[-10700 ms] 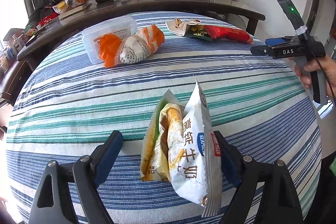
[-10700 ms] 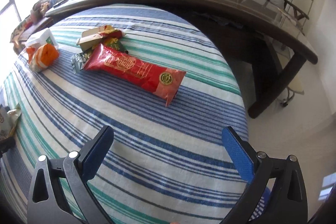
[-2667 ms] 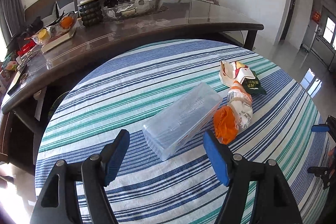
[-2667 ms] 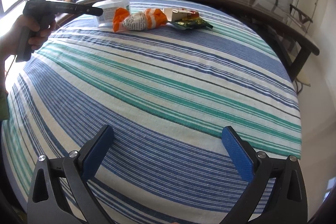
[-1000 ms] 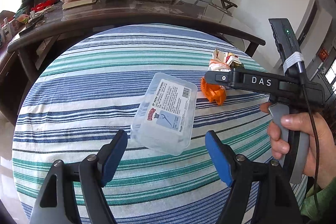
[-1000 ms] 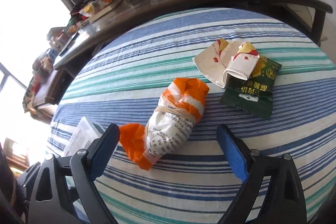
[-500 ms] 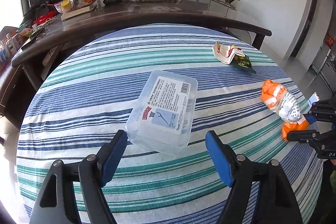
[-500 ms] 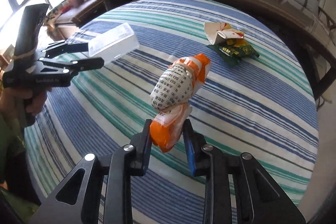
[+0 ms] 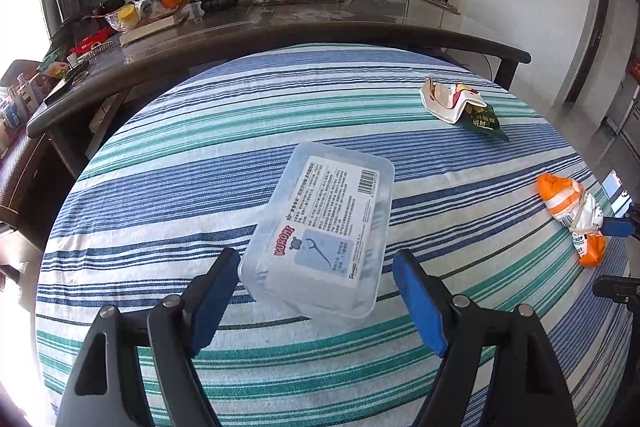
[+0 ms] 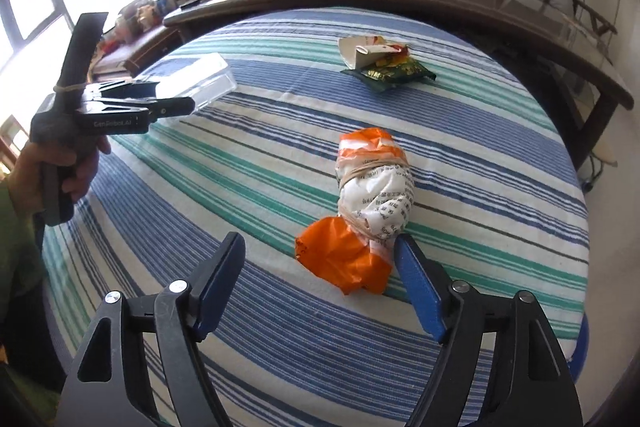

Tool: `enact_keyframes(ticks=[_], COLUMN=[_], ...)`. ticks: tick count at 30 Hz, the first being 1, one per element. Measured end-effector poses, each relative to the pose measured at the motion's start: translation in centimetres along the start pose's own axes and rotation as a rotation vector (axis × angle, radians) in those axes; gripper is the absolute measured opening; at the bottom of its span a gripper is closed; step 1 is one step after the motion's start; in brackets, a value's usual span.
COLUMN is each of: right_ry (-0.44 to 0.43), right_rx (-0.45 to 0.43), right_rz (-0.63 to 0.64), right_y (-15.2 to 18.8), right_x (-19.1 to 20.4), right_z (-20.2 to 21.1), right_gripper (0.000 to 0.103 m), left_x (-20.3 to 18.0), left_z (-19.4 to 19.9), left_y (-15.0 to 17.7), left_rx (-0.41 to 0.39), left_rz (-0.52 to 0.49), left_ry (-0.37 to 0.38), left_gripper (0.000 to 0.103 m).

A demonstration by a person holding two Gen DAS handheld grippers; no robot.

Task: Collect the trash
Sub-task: 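Grasp the clear plastic box with the left tool while the right tool grasps the orange-white bag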

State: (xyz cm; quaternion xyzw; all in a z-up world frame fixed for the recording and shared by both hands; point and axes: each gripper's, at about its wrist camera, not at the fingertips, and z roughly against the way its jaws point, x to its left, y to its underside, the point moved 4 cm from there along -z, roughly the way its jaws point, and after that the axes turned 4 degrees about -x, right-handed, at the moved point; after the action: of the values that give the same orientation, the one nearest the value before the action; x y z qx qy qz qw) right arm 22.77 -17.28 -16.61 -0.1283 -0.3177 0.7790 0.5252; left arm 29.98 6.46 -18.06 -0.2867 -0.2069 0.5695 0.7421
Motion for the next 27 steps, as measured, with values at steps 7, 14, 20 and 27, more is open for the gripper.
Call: enact_keyframes(ticks=[7, 14, 20, 27], right_ry=[0.044, 0.025, 0.064, 0.087], right_rx=[0.013, 0.032, 0.096, 0.099], right_rz=[-0.141, -0.081, -0.008, 0.008], right_y=[-0.3, 0.6, 3.1, 4.0], right_x=[-2.8, -2.6, -3.2, -3.9], right_z=[-1.5, 1.1, 3.3, 4.4], right_gripper=[0.049, 0.049, 0.050, 0.079], left_x=[-0.5, -3.2, -8.9, -12.0], left_z=[0.2, 2.1, 5.8, 5.9], left_y=[-0.8, 0.7, 5.4, 6.2], left_rx=[-0.060, -0.021, 0.026, 0.045], left_rz=[-0.001, 0.028, 0.043, -0.007], left_ry=[0.029, 0.121, 0.144, 0.086], left_gripper=[0.073, 0.065, 0.069, 0.077])
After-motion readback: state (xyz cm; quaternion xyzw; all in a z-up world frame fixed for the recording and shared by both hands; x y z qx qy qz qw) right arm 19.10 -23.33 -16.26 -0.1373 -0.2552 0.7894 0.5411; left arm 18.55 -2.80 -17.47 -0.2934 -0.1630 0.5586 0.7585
